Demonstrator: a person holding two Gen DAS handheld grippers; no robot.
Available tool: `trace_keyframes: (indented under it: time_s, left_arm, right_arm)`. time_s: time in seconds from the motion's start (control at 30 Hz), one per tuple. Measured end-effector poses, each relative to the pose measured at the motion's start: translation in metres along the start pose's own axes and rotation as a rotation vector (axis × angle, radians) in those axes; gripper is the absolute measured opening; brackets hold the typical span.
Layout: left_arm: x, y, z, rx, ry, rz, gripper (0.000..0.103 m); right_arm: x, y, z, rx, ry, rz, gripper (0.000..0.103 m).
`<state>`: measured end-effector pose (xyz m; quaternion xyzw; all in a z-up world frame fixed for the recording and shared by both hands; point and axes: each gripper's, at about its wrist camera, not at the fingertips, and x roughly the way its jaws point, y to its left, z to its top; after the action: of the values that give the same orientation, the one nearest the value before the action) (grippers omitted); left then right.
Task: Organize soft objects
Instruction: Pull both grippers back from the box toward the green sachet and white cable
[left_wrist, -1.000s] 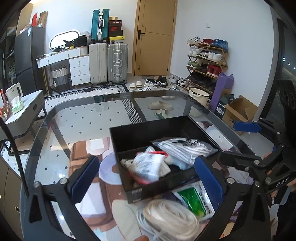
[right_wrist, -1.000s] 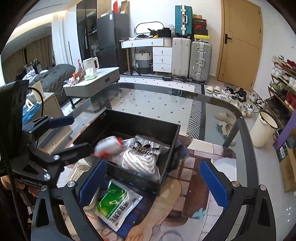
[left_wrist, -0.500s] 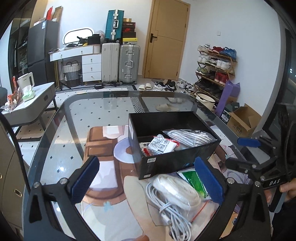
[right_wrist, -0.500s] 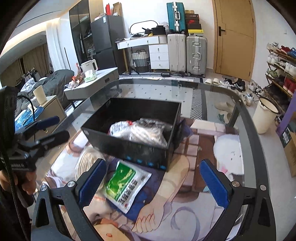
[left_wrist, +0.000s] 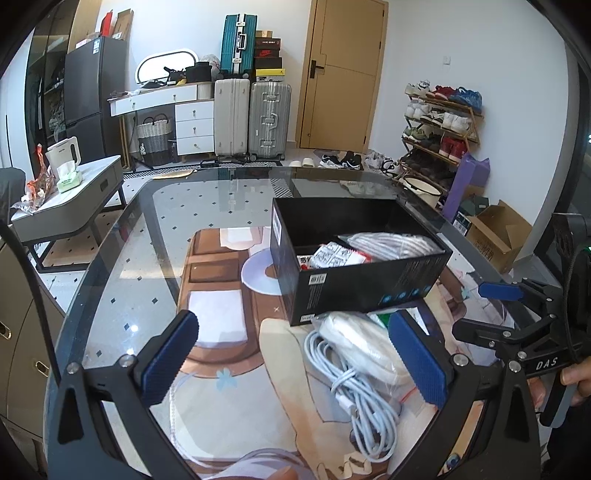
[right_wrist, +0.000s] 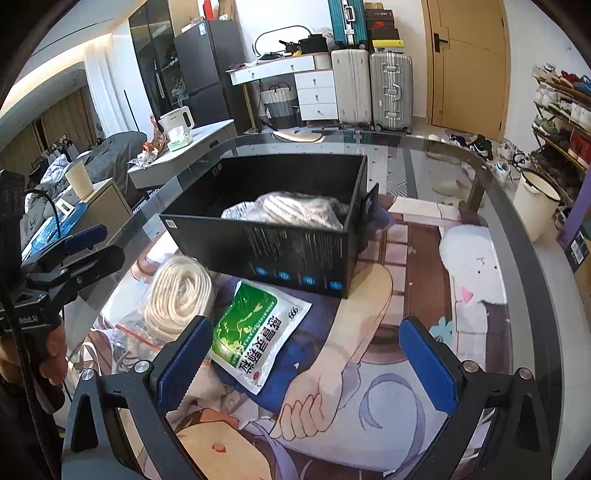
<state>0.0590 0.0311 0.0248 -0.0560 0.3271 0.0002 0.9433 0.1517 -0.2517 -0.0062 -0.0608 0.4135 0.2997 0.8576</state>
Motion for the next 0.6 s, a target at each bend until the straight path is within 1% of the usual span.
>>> trace_keyframes:
  time_s: [0.23,0.53,0.6]
  left_arm:
    - [-0.003,0.001,-0.007,-0.008,0.010,0.006,0.103]
    - [0.002,-0.004,-0.019,0.022,0.032,0.000,0.103]
    - [0.003,-0.003,-0.020,0.028,0.036,0.007,0.103]
  right_arm:
    - [0.010,0.004,-0.003,0.011,0.024,0.014,0.102]
    - [0.028,0.006,-0.001,0.048,0.050,0.026,0.102]
    - [0.034,0.007,0.000,0.053,0.057,0.012,0.102]
